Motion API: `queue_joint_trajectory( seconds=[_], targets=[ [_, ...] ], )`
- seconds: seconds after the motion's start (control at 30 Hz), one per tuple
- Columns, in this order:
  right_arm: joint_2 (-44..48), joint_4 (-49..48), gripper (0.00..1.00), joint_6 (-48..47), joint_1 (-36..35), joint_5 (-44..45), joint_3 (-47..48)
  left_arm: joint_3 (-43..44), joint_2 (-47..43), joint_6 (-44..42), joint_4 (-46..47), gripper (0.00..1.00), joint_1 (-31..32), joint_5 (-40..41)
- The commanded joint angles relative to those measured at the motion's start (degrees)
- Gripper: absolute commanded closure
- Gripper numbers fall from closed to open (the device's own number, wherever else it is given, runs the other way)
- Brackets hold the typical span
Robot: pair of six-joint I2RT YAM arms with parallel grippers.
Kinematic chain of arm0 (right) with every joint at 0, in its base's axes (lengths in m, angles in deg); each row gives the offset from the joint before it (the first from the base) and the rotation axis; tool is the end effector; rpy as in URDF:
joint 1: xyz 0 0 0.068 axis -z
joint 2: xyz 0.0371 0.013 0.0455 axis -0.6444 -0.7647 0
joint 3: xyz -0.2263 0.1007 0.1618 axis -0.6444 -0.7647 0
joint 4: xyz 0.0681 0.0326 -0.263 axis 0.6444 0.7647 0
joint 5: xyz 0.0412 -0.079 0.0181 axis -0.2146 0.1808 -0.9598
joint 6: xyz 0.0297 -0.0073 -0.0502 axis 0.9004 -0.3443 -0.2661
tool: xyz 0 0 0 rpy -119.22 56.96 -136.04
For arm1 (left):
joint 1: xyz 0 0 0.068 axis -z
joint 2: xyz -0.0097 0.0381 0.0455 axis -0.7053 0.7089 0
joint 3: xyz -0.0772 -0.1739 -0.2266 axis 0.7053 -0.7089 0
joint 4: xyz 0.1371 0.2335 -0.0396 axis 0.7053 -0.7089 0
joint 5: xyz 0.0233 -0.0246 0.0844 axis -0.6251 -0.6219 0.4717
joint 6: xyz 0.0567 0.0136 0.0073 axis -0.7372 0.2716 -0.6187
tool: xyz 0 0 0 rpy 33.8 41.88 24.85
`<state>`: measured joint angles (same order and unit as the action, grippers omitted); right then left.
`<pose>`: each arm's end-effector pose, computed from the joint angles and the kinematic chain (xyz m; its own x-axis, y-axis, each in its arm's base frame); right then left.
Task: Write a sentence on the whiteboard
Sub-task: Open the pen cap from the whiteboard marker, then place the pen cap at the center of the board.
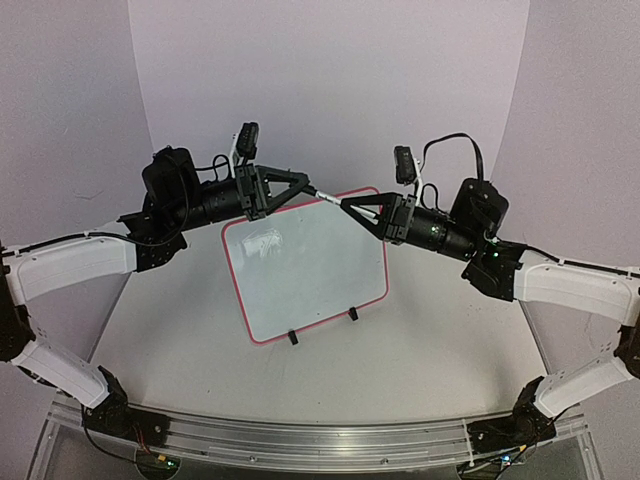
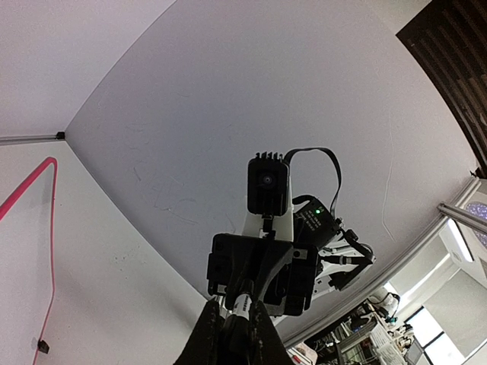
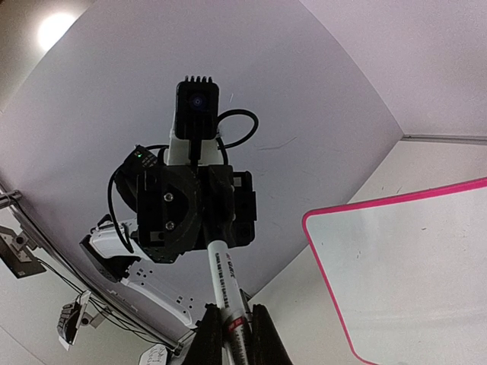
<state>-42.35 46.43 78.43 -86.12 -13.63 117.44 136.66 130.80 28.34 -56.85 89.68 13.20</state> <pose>0.2079 0.2480 0.3793 -0.5605 0.2598 -0.7863 -0.8055 0.0495 0.5906 0.2230 -0.2537 0.4040 -0.6507 -0.2618 -0.7128 0.7288 0.0482 -0.6830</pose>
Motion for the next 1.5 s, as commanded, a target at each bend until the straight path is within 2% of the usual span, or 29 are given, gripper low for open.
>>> queue_joint_trajectory(
  seconds=[0.0, 0.27, 0.4, 0.67, 0.9, 0.97, 1.03, 1.1, 1.17, 1.23, 1.37, 1.47],
  targets=[
    [0.3, -4.8, 0.99, -0.1, -0.5, 0.5, 0.3, 2.3, 1.0, -0.2, -0.1, 1.0, 0.4, -1.5],
    [2.2, -11.9, 1.0, 3.8, 2.2, 1.0, -4.7, 1.9, -1.0, -0.3, 0.2, 1.0, -0.7, -1.1],
    [2.6, -14.7, 1.0, 6.0, 3.5, 0.9, -7.2, -0.2, -4.0, 0.6, 3.6, 1.0, -2.4, -0.2],
    [3.6, -15.3, 1.0, 6.6, 4.2, 0.6, -8.8, -2.9, -9.4, 1.8, 3.9, 1.0, -8.0, 2.3],
    [4.5, -15.0, 1.0, 6.3, 4.5, 0.4, -9.8, -1.2, -10.3, 0.8, 1.3, 1.0, -9.6, 1.4],
    [5.3, -14.4, 1.0, 5.5, 4.7, 0.3, -9.8, 0.3, -11.0, -2.3, -3.9, 1.0, -10.3, 2.1],
    [6.6, -11.2, 1.0, 3.6, 4.7, 0.5, -9.0, 4.0, -11.5, -6.8, -14.0, 1.0, -11.1, 4.0],
    [8.7, -0.8, 1.0, -1.5, 4.8, 2.8, -6.2, 8.3, -11.0, -12.7, -27.9, 1.0, -12.3, 6.1],
    [10.9, 14.3, 1.0, -9.3, 4.7, 7.0, -2.2, 11.8, -11.3, -17.9, -38.4, 1.0, -12.9, 11.2],
    [13.8, 23.0, 1.0, -15.2, 4.7, 11.8, -0.8, 13.3, -12.5, -23.3, -45.6, 1.0, -13.8, 19.3],
    [19.3, 31.9, 1.0, -20.2, 4.7, 19.2, -1.2, 14.1, -13.1, -28.0, -57.4, 1.0, -16.8, 32.9],
    [22.6, 33.5, 1.0, -21.2, 4.7, 21.9, -2.3, 10.3, -13.0, -27.2, -60.9, 1.0, -18.3, 40.7]
  ],
)
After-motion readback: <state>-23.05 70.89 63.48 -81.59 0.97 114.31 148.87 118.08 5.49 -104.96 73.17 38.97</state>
